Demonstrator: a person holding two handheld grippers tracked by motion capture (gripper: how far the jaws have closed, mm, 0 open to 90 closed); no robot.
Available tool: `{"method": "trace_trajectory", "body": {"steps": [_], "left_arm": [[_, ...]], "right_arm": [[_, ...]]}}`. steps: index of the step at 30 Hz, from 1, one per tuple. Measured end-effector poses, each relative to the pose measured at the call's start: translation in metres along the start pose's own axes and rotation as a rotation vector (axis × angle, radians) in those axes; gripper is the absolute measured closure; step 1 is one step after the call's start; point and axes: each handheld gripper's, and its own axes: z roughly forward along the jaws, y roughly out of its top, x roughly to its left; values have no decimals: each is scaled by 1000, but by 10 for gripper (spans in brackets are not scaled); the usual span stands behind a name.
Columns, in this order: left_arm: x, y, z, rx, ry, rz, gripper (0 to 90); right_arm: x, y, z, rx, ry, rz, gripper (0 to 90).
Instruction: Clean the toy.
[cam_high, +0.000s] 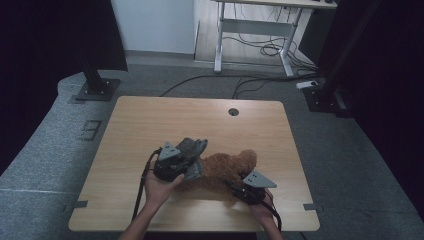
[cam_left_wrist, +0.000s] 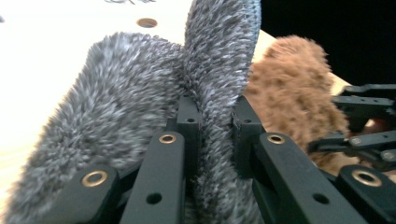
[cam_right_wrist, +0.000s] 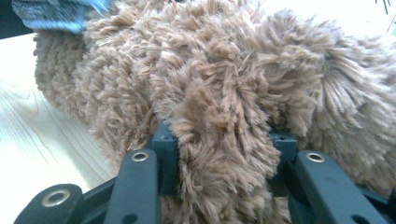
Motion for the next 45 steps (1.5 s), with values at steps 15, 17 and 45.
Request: {"method": "trace_trajectory", "body": {"steps": [15,17,45], "left_arm": [[62,-62,-10,139,24,-180,768],[64,-69,-6,157,-8,-214,767],[80,-34,36,46,-1,-271,784]], "right_arm": [[-2,-1,-1,-1,-3,1,587],[-2,-1,0,-1,-4,4,590],[-26,21,42,-77,-62,-130,659]]}}
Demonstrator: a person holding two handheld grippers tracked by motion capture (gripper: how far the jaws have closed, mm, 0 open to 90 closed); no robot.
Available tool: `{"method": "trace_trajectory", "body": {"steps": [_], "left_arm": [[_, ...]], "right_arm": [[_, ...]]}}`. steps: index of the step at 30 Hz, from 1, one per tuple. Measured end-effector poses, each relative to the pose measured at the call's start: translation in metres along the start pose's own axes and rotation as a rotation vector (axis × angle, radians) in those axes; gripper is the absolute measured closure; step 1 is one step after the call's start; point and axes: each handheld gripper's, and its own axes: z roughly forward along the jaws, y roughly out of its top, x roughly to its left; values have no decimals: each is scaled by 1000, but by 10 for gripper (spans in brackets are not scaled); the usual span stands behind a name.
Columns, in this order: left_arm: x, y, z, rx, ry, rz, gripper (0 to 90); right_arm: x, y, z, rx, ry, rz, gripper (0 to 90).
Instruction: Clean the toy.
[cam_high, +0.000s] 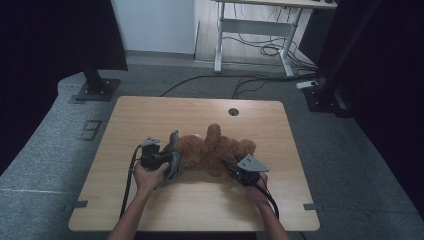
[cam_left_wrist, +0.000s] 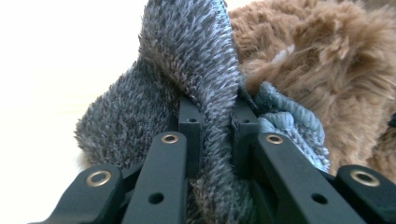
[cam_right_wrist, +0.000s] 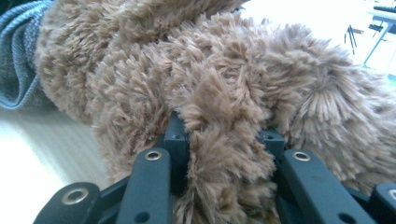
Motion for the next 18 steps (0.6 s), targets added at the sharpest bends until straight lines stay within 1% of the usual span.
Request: {"method": "trace_trajectory", "body": {"steps": [1,3,4,6,7,8,9,10,11,12,14,15,16,17,18], "left_arm": [[3,-3,-2,7,-2,-6,782],[6,-6,-8,6,-8,-11,776],[8,-5,-14,-2,-11,-12,773],[9,-1,-27,-44,-17,-25,767],[8,4,-35,-67,-17,-19,765],[3,11,-43,-92,-11,1,764],[-1,16,-48,-108,-14,13,763],[-8,23,-54,-127,-29,25,762],[-15,30,-58,-146,-41,43,762],[-27,38,-60,-155,-48,73,762],[-43,47,-56,-143,-62,108,762],[-53,50,-48,-116,-69,130,762],[-58,51,-41,-98,-70,138,761],[-62,51,-32,-68,-70,145,761],[-66,49,-20,-29,-72,144,760]], "right_arm": [[2,-1,-1,0,5,-4,658],[4,-4,-4,3,18,0,653],[6,-6,-6,2,25,0,651],[8,-9,-10,5,37,2,646],[9,-11,-11,4,41,0,645],[10,-12,-13,5,44,-5,644],[13,-14,-14,9,47,-11,644],[14,-14,-15,11,49,-17,643],[16,-15,-16,10,51,-18,643],[18,-17,-17,11,53,-22,643],[19,-19,-19,14,55,-19,643],[19,-20,-20,16,57,-14,642],[19,-22,-21,18,59,-8,642],[19,-23,-21,17,61,-8,642],[19,-24,-23,18,64,-8,640]]}}
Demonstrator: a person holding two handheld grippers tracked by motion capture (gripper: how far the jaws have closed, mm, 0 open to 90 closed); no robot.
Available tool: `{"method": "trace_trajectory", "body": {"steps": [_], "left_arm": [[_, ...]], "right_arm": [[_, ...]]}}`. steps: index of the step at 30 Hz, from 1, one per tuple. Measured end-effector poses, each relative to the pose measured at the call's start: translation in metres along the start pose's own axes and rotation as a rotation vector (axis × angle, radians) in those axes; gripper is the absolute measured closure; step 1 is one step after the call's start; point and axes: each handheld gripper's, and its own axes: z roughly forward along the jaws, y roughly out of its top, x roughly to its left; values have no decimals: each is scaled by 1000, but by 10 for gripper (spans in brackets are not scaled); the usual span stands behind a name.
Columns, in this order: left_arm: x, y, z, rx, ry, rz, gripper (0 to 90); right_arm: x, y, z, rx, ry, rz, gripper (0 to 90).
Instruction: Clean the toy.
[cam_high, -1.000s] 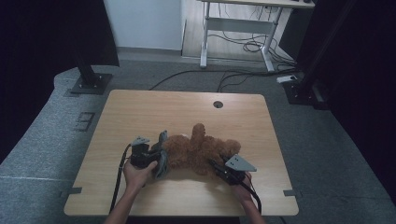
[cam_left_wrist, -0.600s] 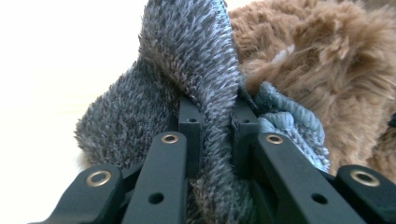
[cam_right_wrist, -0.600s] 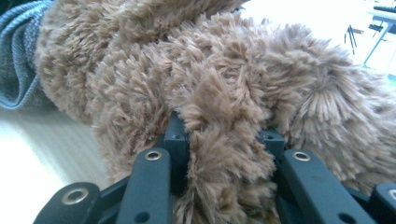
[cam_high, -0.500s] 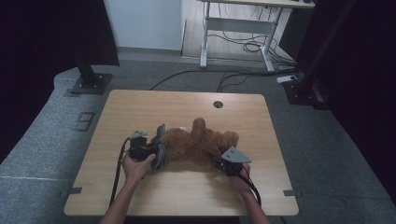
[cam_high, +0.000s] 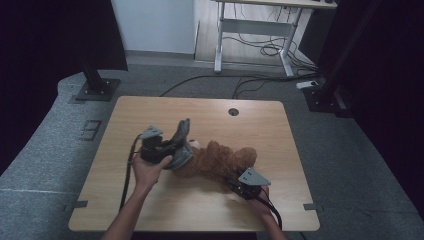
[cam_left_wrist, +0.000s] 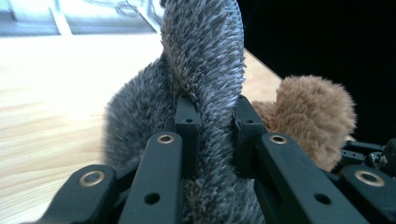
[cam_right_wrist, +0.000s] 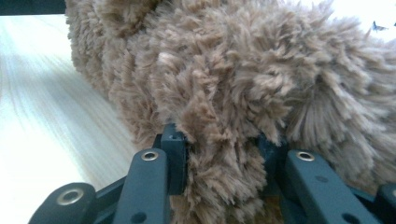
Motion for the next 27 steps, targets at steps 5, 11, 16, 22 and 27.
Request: {"method": "trace_trajectory", "body": {"steps": [5,11,16,22,27], "left_arm": [[-2,-22,22,52,-24,-16,763],[1,-44,15,22,-53,-35,774],[-3,-57,11,3,-63,-29,779],[-7,-69,5,-7,-77,-23,779],[-11,-75,5,-10,-87,-12,780]], "right_arm": [[0,-5,-7,20,19,0,627],[-1,-1,-8,66,25,4,603],[2,1,-14,102,29,21,491],[-10,-5,-44,70,47,171,279],[-25,-2,-63,1,54,287,244]]}}
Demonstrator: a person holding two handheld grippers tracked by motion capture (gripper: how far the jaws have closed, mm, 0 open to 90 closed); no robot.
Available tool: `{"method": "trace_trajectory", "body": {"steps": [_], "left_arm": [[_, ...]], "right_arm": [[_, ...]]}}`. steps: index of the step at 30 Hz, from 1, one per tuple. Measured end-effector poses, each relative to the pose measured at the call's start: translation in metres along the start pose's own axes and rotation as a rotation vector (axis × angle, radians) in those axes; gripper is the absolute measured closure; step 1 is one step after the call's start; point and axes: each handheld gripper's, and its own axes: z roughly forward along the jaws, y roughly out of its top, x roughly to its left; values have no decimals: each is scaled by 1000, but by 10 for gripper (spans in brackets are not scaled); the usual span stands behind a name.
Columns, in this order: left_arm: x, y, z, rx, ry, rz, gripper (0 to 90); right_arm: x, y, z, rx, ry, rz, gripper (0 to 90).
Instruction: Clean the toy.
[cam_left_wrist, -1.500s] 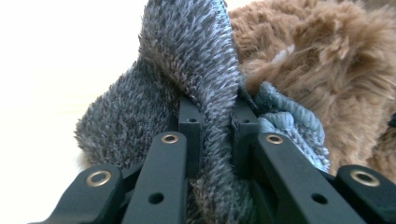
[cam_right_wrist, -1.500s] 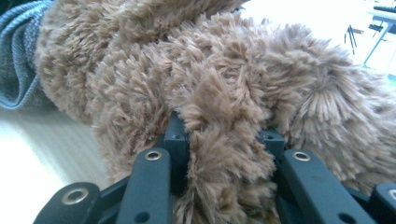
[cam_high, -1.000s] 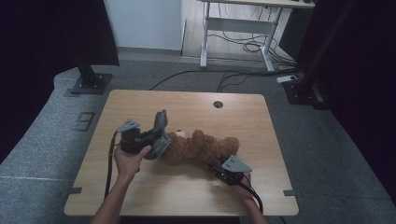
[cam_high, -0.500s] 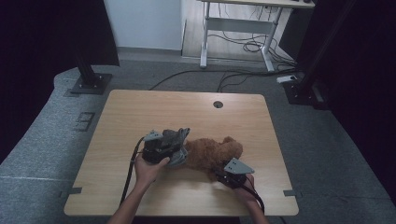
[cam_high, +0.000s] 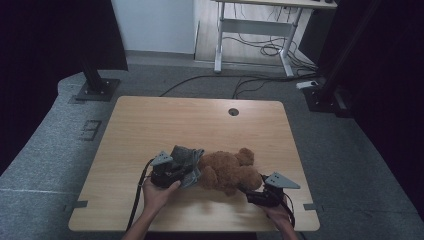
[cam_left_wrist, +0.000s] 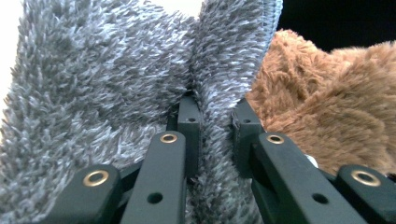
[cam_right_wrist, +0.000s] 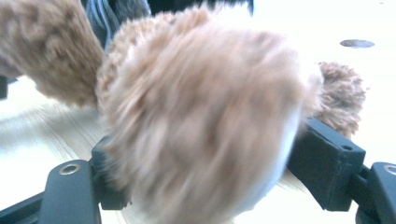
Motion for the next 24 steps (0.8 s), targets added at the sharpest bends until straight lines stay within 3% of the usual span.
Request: {"method": "trace_trajectory", "body": {"steps": [4,8,10,14,18,24], "left_arm": [[-1,-3,0,0,-5,0,780],[-3,-6,3,8,-9,4,780],[-4,-6,6,7,-7,10,780],[-7,-2,17,6,3,28,781],[-2,8,25,6,19,26,779],[2,26,20,14,10,-4,771]], "right_arm": [[10,5,13,10,22,-41,330],[13,3,30,53,13,-35,443],[13,1,33,63,-21,-45,503],[12,2,37,89,-126,-125,564],[4,3,42,77,-157,-99,578],[1,2,43,57,-135,-71,579]]}}
